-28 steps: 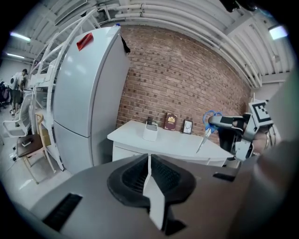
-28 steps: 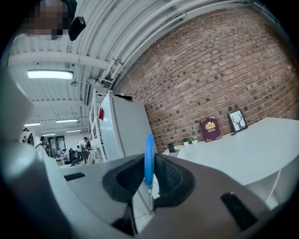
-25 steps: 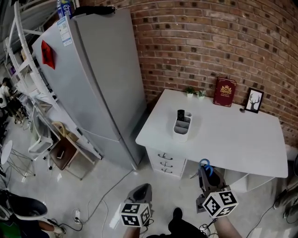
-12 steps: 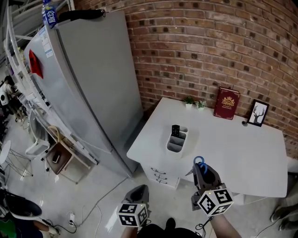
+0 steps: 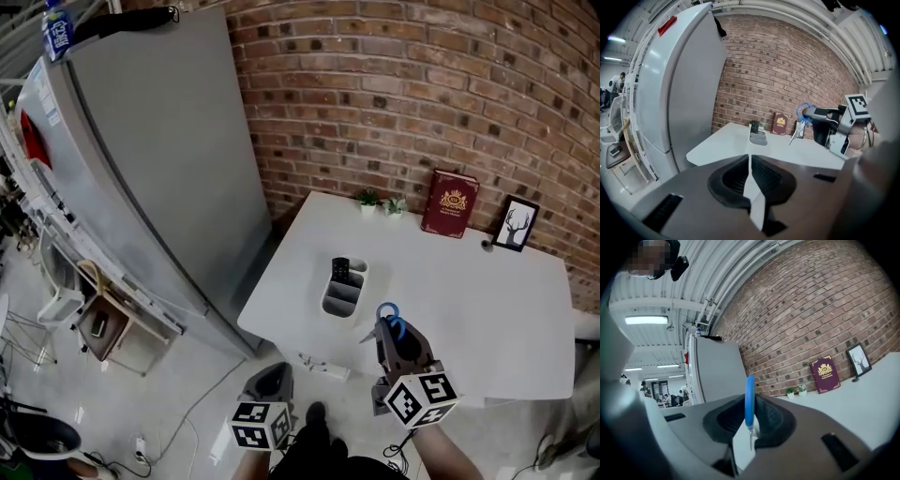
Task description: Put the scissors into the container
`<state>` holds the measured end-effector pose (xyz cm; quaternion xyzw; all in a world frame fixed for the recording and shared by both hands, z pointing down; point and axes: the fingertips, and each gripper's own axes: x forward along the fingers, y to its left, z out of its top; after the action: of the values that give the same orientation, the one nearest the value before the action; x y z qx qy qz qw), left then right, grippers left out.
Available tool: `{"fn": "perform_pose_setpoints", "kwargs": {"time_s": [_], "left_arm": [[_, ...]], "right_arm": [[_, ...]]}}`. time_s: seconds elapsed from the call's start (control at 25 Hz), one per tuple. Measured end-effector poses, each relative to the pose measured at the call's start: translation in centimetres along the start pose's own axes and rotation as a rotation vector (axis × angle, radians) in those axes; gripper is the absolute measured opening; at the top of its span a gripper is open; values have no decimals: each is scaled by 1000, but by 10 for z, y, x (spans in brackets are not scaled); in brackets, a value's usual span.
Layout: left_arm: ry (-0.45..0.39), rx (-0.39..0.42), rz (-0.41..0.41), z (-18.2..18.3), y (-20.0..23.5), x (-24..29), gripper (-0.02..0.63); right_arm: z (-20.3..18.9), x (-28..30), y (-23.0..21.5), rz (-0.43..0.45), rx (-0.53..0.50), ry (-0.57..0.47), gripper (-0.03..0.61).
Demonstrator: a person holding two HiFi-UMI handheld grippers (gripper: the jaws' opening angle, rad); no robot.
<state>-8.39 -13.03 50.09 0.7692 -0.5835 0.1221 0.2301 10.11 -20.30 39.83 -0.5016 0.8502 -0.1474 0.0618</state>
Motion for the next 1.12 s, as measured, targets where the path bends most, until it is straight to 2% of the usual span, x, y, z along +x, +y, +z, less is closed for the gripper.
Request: {"fn": "perform_pose_setpoints", "kwargs": {"time_s": [0.28, 0.56, 1.12], "left_arm": [[-4, 33, -49, 36, 14, 47, 23], [3, 60, -87, 63, 29, 86, 23], [23, 29, -104, 80, 73, 128, 23]], "right_arm": [[8, 47, -19, -42, -1, -39, 52], [5, 90, -32, -82, -22, -25, 52], [-14, 147, -45, -118, -62, 12, 52]]}}
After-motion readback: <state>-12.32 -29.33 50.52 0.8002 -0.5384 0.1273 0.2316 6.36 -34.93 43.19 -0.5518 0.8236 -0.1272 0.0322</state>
